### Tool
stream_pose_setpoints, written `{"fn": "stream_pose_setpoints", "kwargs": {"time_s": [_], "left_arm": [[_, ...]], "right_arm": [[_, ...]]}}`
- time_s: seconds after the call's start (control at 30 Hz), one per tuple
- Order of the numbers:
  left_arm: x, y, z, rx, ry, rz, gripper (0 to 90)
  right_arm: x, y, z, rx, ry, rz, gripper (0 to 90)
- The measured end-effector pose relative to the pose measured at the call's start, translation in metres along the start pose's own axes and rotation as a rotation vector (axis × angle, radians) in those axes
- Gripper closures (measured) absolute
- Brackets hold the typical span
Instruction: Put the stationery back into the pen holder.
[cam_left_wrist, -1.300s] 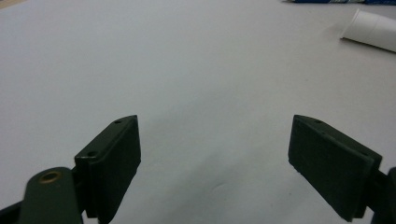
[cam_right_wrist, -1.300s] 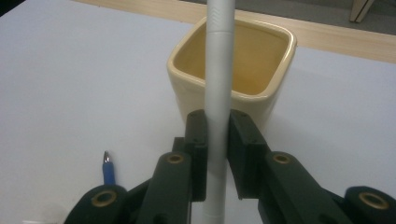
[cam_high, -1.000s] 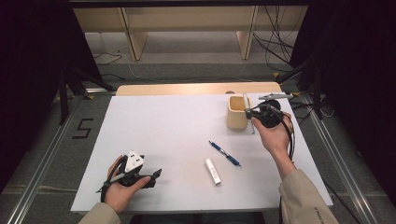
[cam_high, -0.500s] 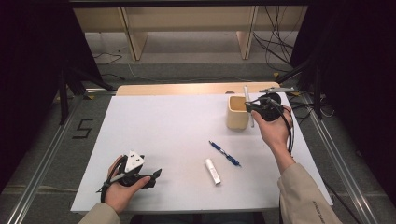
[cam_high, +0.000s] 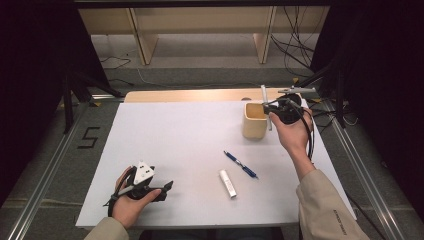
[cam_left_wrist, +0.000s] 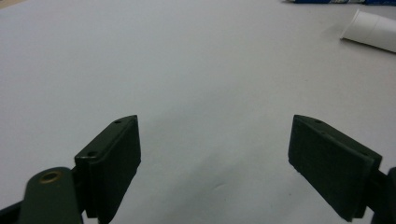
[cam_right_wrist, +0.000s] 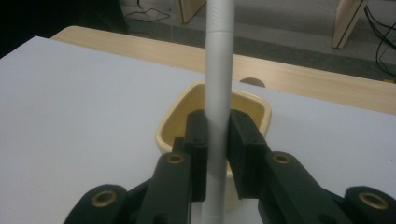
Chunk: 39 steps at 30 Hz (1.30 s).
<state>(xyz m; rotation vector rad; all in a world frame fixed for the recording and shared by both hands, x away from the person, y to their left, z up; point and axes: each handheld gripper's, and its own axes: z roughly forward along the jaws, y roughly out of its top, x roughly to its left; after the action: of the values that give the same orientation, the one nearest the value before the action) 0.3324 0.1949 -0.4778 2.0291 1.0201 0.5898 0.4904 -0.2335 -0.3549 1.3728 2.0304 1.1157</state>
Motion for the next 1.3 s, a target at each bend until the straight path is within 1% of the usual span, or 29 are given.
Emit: {"fn": "stream_pose_setpoints", "kwargs": {"time_s": [0.37,0.63,0.7,0.87,1.3], "left_arm": [[0.0,0.0,0.0,0.0,0.001,0.001,16.8],[0.0,0.0,0.0,0.0,-0.001,-0.003,16.8],[0.0,0.0,0.0,0.0,-0.002,-0.003,16.8],[0.0,0.0,0.0,-0.001,-0.002,-0.003,16.8],[0.0,0.0,0.0,0.0,-0.002,-0.002,16.8]], "right_arm": [[0.001,0.006,0.007,-0.006,-0.002,0.002,78.8],[0.0,0.013,0.009,-0.024,-0.008,0.003,78.7],[0.0,0.015,0.01,-0.025,-0.016,0.0,78.7],[0.001,0.019,0.012,-0.032,-0.012,0.002,78.7],[0.001,0.025,0.017,-0.05,-0.022,0.005,78.7]]}}
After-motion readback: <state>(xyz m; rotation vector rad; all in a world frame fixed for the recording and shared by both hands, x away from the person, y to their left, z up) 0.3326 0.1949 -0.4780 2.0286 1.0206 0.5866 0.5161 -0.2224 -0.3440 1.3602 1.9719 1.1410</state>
